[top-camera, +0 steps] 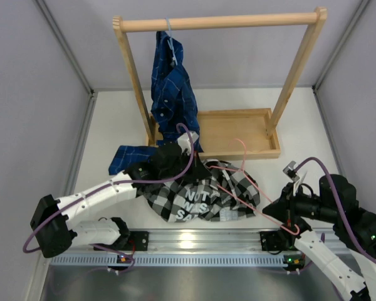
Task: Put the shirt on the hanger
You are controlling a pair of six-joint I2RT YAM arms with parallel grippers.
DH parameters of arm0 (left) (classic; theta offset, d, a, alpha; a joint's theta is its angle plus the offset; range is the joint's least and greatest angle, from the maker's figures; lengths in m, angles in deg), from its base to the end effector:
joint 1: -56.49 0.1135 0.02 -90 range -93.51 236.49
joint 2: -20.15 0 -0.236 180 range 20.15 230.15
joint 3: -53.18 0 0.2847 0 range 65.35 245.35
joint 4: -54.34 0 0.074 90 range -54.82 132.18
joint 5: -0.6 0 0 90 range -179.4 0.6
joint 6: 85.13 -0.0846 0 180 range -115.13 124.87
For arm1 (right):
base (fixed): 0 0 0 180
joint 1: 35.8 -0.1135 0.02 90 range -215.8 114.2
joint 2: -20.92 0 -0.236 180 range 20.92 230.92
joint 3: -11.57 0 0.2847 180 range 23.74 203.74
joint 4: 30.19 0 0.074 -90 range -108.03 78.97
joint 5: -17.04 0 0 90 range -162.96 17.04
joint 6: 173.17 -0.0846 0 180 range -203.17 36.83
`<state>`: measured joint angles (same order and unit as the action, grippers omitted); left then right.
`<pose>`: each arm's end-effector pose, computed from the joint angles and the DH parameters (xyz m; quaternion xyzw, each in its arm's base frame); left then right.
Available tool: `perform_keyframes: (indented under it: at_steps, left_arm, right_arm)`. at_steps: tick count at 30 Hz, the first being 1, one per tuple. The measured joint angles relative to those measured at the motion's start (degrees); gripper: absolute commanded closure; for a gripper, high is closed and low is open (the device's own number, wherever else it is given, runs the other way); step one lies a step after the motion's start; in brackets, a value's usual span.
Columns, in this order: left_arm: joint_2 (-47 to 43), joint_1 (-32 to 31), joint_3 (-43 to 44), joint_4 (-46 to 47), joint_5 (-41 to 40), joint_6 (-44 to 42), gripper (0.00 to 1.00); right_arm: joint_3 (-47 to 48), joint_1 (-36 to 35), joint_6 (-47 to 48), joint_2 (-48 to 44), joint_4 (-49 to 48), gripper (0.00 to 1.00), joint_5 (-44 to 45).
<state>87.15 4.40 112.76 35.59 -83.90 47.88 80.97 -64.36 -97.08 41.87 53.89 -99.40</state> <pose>0.2099 -0.2828 0.2242 0.0924 0.8432 -0.4171 0.3264 0.0787 0.0857 0.3237 -0.2140 0.8456 0.3507 0.3409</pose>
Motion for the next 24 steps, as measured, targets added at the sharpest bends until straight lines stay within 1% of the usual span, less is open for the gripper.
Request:
perform_keyframes:
  at_steps: [4, 6, 9, 11, 15, 20, 24]
  left_arm:
    - [0.4, -0.8, 5.3, -2.4, 12.2, -5.7, 1.00]
    - [0.3, -1.5, 8.4, -2.6, 17.9, -7.6, 1.00]
    - [-0.7, -2.8, 11.9, -4.1, 23.1, -10.1, 1.00]
    - [-1.5, -3.8, 14.8, -6.9, 24.7, -11.7, 1.00]
    - [-2.8, -6.2, 19.7, -10.3, 25.1, -14.4, 1.00]
    - [-5.7, -8.3, 21.0, -12.0, 24.7, -17.0, 1.00]
    - [-6.2, -8.4, 22.8, -12.7, 23.8, -19.4, 1.00]
  right_arm:
    - [-2.2, 0.2, 0.4, -0.5, -5.0, 1.00, -8.5]
    - [-3.3, 0.2, 0.1, -1.0, -6.8, 1.00, -11.0]
    - [-5.3, 0.2, -0.9, -2.5, -10.1, 1.00, -14.7]
    - [-6.3, 0.3, -1.8, -3.8, -12.2, 1.00, -17.2]
    - [-8.5, 0.3, -4.4, -7.6, -19.3, 1.00, -20.2]
    - [-10.8, 0.3, -7.5, -14.2, -27.4, 1.00, -20.1]
    - [-12.6, 0.2, -9.4, -15.9, -32.3, 1.00, -19.1]
